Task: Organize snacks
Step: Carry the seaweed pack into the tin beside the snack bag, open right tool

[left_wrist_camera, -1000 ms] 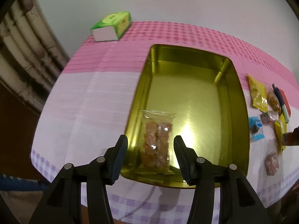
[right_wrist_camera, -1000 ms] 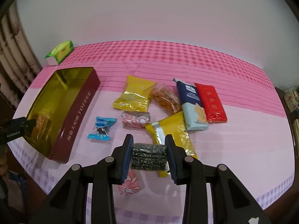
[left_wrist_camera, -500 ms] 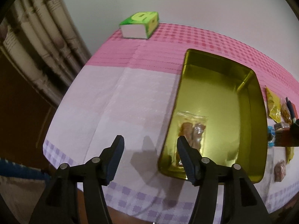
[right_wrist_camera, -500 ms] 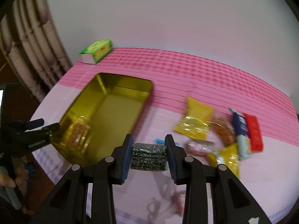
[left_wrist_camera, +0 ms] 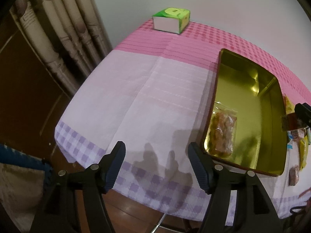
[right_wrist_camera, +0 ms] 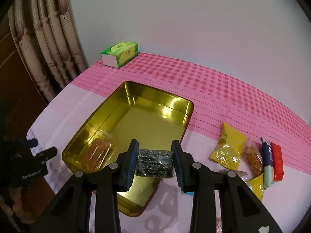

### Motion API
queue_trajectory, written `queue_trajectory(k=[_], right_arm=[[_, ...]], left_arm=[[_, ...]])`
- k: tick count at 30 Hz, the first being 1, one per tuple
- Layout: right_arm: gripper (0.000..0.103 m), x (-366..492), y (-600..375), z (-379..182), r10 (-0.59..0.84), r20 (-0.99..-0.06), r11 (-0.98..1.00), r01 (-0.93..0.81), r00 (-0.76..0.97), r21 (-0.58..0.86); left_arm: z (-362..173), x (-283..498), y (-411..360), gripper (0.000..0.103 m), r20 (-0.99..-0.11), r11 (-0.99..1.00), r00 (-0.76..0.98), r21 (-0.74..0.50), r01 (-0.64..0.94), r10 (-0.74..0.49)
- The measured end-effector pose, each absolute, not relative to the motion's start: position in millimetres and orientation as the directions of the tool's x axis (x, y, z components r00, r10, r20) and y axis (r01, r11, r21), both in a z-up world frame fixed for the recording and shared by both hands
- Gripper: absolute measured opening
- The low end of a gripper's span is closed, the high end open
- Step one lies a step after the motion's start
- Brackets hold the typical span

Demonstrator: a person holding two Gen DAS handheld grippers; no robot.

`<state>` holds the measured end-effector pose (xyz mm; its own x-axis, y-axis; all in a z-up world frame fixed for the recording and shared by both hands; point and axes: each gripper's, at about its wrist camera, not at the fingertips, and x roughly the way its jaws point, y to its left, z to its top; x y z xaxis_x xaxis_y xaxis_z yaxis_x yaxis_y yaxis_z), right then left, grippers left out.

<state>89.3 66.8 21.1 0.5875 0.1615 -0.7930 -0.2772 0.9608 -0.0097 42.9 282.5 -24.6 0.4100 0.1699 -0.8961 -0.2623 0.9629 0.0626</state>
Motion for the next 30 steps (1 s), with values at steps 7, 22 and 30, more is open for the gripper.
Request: queue_trajectory(k=[7,22,30], right_arm=[[0.032,102,91,15,0.181,-0.793,0.954,-0.300,0.581,-0.003],[0.032,111,116,-23,0.154,-0.821,0.952,-0.304,0.549,-0.025],[0.032,99,111,-34,0.142,-0.835,0.952,-0.303,0.531,-0.031]], left_arm=[[-17,39,292,0.068,-0.887,0.956,0.429,0.042,-0.289,0.169],[-21,42,292,0.068,-0.896,0.957,0.416,0.028,-0.289,0.152],[-23,43,289,0.068,-0.899,0.958,0.413,0.029,-0.286,0.150]])
